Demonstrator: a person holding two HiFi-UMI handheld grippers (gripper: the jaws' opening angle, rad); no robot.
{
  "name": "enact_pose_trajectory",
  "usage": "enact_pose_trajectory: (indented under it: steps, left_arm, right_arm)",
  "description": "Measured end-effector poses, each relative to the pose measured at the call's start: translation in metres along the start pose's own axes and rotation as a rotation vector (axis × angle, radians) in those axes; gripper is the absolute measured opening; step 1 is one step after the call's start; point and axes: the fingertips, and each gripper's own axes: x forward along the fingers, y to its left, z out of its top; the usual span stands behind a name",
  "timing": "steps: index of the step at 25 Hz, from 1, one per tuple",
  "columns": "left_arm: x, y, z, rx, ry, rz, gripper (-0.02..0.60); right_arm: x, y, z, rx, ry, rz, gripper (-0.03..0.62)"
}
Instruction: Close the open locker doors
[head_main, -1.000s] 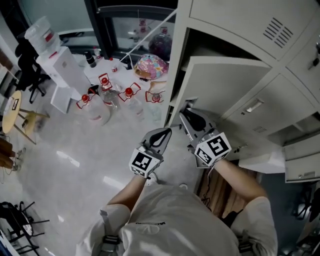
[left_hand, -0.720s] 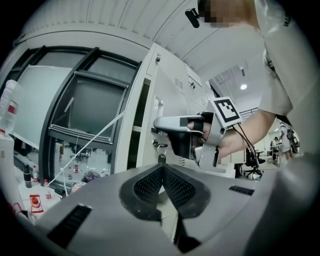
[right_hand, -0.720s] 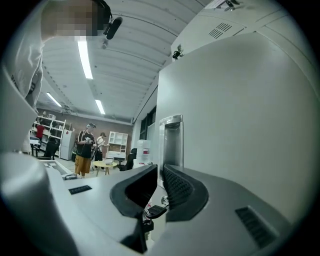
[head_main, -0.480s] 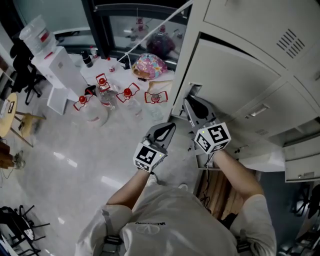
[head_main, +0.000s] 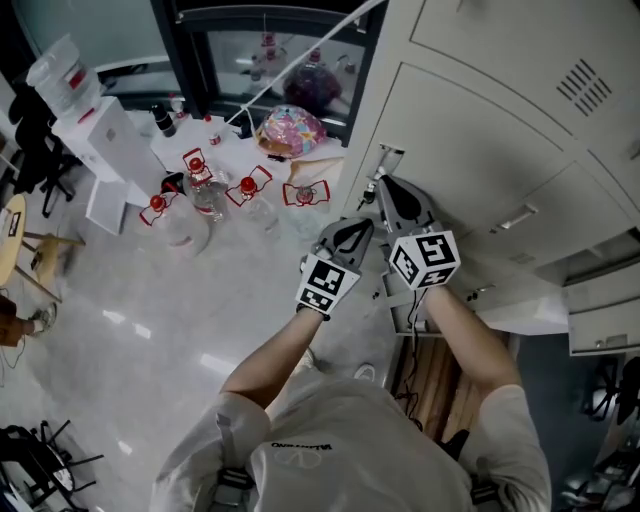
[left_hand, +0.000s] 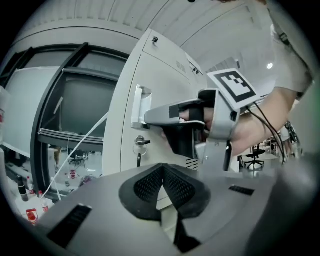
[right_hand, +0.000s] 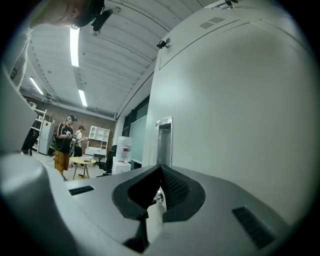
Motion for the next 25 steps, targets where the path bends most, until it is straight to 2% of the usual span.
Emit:
enact_pose_trajectory:
  steps: [4, 11, 19, 22, 25]
  left_arm:
    - [0.022, 0.006, -0.009, -0.002, 0.033, 0.012, 0.003]
    - [0.039, 0.021, -0.021, -0.032, 0.055, 0.083, 0.005]
    - [0.039, 0.022, -0.027, -0.003, 0.056, 0.128, 0.005]
    - [0.023, -0.004, -0.022, 0.001, 0.016, 0.084, 0.005]
    - [-0.002, -0.072, -0.034, 0.018, 0.009, -0.047, 0.005]
  right_arm:
    - [0.001, 0.0, -0.001, -0.011, 0.003, -0.012, 0.009]
    - [-0.016, -0.004, 0.007, 0.021, -0.016, -0.054, 0.009]
    - [-0.097, -0.01, -0.002, 0.015, 0.002, -0.036, 0.009]
    - [-0.144, -0.024, -0.007, 0.002, 0.007, -0.041, 0.009]
    - [-0.208, -0.044, -0.022, 0.001, 0.043, -0.05, 0.009]
